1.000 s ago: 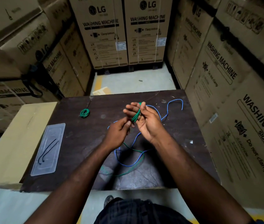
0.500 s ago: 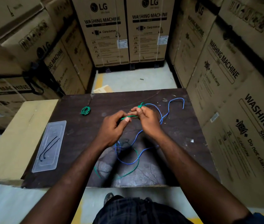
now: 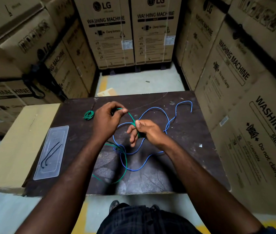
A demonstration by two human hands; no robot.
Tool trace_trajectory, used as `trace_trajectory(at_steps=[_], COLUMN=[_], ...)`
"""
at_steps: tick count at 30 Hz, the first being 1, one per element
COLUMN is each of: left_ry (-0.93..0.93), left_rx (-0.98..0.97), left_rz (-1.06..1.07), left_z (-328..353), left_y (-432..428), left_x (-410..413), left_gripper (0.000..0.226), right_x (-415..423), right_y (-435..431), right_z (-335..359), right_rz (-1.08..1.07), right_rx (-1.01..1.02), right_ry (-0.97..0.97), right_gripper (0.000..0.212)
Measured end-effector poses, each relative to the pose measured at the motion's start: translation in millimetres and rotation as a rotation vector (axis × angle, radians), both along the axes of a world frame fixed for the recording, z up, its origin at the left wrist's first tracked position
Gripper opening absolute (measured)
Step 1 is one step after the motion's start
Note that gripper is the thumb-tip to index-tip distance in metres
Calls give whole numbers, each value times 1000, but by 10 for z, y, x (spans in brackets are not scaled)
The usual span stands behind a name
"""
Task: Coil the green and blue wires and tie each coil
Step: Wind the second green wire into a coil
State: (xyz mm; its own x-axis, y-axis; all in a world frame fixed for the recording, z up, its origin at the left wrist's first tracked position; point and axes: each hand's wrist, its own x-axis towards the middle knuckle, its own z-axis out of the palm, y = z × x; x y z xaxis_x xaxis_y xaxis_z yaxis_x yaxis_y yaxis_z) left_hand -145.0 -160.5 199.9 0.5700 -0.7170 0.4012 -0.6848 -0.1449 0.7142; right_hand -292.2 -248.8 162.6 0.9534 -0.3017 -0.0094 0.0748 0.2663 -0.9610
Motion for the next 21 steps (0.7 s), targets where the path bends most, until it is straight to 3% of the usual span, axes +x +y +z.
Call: trace_trajectory(at_steps=[7, 11, 13, 15, 21], left_ry=[175, 192, 196, 177, 312], left_rx=[274, 369, 437, 481, 462], left_rz=[-29, -97, -189, -292, -453], left_z=[-259, -347, -371, -340, -316], left_y=[-17, 11, 30, 46, 137], left_x=[143, 68, 67, 42, -92], left_gripper=[30, 17, 11, 27, 26], right_x=[-57, -57, -76, -76, 18], right_y=[70, 64, 66, 72, -19], right_z=[183, 216, 246, 265, 204], right_rz=[81, 79, 46, 0, -229], right_rx=[246, 340, 345, 356, 467], right_ry=[-171, -234, -219, -222, -338], right_gripper=[22, 24, 22, 23, 34])
